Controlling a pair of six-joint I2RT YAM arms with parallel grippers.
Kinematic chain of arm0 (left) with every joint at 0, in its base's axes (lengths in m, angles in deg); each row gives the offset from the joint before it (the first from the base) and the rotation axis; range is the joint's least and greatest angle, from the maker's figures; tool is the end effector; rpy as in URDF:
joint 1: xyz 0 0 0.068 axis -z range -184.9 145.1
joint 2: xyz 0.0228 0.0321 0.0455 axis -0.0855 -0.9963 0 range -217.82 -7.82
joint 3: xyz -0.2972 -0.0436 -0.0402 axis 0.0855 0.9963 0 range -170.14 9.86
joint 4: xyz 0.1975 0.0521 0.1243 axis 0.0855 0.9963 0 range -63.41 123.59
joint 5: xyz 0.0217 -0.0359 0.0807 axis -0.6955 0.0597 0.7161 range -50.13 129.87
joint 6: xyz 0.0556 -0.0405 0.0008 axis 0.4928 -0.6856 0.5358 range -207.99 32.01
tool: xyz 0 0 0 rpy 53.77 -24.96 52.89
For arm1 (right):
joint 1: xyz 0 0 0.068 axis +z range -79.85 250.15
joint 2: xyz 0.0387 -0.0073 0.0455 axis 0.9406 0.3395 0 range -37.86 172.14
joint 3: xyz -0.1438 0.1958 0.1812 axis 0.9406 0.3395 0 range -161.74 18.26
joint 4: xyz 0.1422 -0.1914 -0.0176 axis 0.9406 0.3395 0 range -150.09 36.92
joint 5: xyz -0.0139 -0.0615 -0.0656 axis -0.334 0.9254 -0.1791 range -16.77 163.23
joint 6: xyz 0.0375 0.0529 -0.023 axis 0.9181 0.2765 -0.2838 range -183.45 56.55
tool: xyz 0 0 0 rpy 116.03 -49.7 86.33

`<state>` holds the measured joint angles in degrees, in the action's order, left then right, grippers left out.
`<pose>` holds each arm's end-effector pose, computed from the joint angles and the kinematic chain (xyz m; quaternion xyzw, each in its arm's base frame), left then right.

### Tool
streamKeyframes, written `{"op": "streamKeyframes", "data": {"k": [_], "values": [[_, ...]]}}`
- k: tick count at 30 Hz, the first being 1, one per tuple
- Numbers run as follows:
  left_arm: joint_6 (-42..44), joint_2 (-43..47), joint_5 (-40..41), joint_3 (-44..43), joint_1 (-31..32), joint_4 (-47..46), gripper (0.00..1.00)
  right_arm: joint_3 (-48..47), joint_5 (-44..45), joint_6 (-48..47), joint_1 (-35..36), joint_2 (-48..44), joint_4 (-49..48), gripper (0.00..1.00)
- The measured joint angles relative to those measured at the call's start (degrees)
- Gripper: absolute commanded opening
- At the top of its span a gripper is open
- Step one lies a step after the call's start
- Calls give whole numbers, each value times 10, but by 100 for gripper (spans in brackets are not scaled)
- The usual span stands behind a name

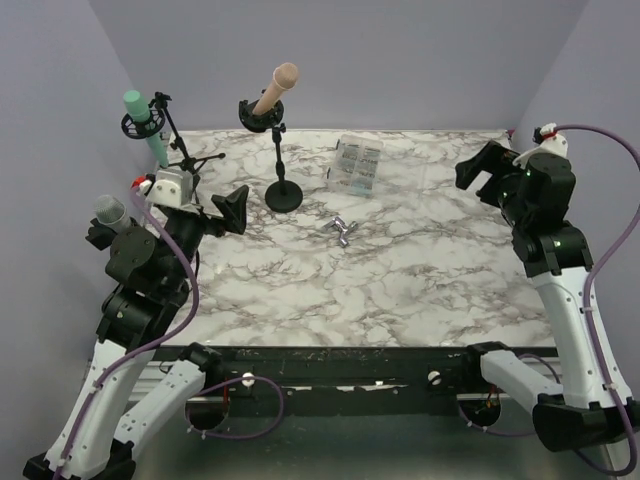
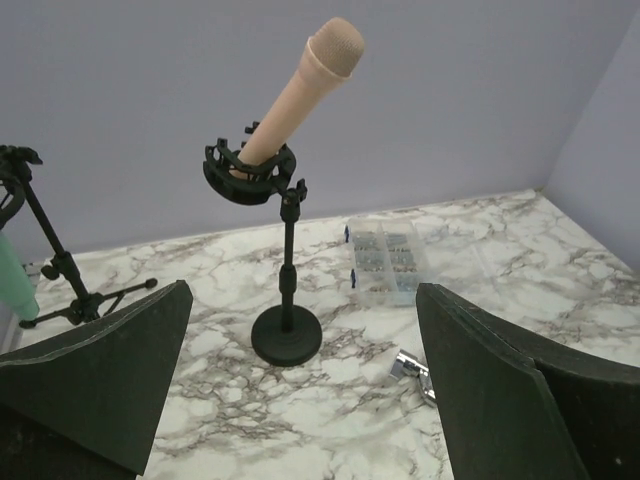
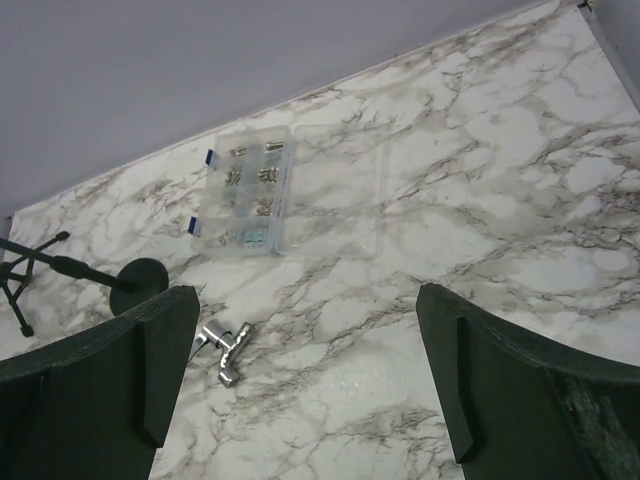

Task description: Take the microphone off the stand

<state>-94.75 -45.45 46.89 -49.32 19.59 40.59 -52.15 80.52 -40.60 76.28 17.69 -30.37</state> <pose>0.0918 -0.0343 0.4477 0.0558 0.6570 -0.1633 0.7338 0.1759 0.0118 0.4385 0.1534 0.7769 0.1035 0.6018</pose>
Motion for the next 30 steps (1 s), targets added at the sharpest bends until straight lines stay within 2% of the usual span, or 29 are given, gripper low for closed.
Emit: {"op": "streamKeyframes", "data": {"k": [6,12,19,23,26,30], "values": [[-2,19,-15,0,0,-20,99,10,-43,40,0,57,-32,100],[-10,13,-19,9,0,-23,99,91,-98,128,0,72,-115,100],[-21,10,-32,14,0,-23,99,235,-195,243,0,59,-298,100],[-26,8,-36,14,0,-23,99,270,-290,290,9,108,-422,100],[-29,8,-38,14,0,-23,99,270,-306,301,54,165,-471,100],[-30,7,-41,14,0,-23,99,248,-282,281,184,239,-492,100]]}}
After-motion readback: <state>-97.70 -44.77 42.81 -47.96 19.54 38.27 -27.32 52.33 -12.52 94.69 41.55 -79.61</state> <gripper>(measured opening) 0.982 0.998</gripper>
